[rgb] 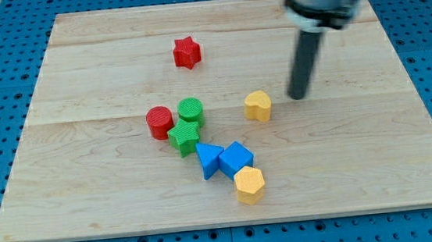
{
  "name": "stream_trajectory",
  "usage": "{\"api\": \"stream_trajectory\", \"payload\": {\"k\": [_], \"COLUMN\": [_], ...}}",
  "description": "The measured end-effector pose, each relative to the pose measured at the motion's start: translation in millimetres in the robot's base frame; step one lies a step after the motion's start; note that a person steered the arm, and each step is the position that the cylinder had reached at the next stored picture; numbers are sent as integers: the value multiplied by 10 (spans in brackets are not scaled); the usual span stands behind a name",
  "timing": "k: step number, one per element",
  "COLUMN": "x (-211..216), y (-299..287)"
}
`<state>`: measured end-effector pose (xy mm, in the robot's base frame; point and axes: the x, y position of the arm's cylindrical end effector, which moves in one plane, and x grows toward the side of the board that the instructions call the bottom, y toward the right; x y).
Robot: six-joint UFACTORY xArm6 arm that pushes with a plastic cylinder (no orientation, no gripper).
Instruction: Keep arm in between green circle and red circle
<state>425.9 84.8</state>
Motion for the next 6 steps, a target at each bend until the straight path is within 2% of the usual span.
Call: {"api": "stream_trajectory", "payload": {"k": [1,2,3,4,5,6], "x": [340,582,-70,-470,-104,535], "y": [-571,-821,-656,-1186,-1504,-1503]}}
